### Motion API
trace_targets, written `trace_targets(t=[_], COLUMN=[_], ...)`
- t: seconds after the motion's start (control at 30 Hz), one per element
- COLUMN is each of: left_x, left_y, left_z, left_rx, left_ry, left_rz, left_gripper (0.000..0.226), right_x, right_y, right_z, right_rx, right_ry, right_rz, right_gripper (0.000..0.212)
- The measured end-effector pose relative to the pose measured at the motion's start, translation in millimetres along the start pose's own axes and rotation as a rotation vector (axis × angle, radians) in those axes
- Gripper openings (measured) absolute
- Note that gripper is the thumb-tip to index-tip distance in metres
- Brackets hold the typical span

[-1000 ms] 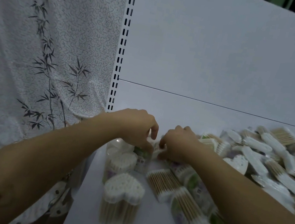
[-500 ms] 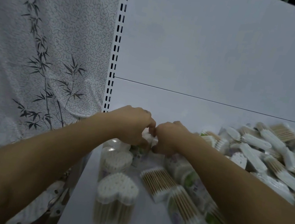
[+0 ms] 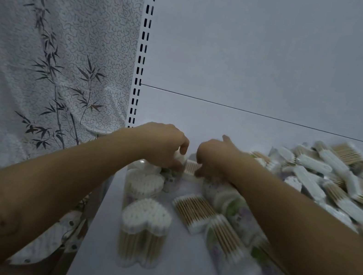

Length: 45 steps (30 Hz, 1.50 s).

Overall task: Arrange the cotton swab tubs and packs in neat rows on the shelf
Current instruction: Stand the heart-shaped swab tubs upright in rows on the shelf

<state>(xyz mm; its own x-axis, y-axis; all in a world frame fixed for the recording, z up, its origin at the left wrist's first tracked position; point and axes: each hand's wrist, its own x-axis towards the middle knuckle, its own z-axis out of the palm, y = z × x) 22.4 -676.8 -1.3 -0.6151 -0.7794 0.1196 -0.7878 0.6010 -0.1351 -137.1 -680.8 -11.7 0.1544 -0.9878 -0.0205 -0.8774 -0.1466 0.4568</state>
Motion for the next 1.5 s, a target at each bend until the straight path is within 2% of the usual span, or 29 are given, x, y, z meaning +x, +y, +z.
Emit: trace_targets(t=[0.1, 0.17, 0.4, 0.53, 0.7, 0.9, 1.0, 1.1, 1.17, 1.33, 1.5], left_x=[-1.4, -3.0, -6.8, -4.1, -6.4, -14.2, -9.5, -10.0, -12.1, -11.5, -13.2], left_y=[-0.8, 3.4, 45.2, 74.2, 100.2, 112.1, 119.0, 120.0, 119.5, 121.7, 118.6], left_z=[-2.6, -5.9, -25.5, -29.5, -36.6, -32.1, -17.7, -8.6, -6.9, -0.9, -22.5], left_rx=[-0.043, -0.102, -0.172, -0.115, -0.028, 0.216, 0.231, 0.172, 0.133, 0.079, 0.023], left_ry=[0.035, 0.040, -0.056, -0.099, -0.162, -0.363, -0.441, -0.511, -0.508, -0.504, -0.363], left_rz=[0.025, 0.058, 0.153, 0.144, 0.150, -0.020, -0.074, -0.121, -0.155, -0.205, -0.296], left_gripper=[0.049, 0.049, 0.050, 0.050, 0.033, 0.047, 0.053, 0.049, 0.047, 0.060, 0.056], right_x=[-25.0, -46.6, -108.5, -131.9, -160.0, -191.5, -201.0, -201.3, -197.4, -186.8, -182.8], right_y=[11.0, 18.3, 40.9, 49.9, 52.9, 33.8, 14.0, 14.1, 23.1, 37.2, 54.6], right_z=[-24.8, -37.1, -30.9, -21.3, -8.0, 4.7, 10.7, 14.0, 16.4, 28.5, 37.0], right_rx=[0.174, 0.275, 0.265, 0.289, 0.359, 0.385, 0.248, 0.297, 0.386, 0.430, 0.494], right_ry=[0.108, 0.111, 0.027, 0.072, 0.086, 0.135, 0.225, 0.252, 0.290, 0.321, 0.341], right_rz=[-0.037, -0.059, -0.011, -0.014, -0.072, -0.160, -0.200, -0.206, -0.172, -0.165, -0.169], right_gripper=[0.042, 0.042, 0.044, 0.045, 0.046, 0.073, 0.073, 0.066, 0.059, 0.059, 0.052])
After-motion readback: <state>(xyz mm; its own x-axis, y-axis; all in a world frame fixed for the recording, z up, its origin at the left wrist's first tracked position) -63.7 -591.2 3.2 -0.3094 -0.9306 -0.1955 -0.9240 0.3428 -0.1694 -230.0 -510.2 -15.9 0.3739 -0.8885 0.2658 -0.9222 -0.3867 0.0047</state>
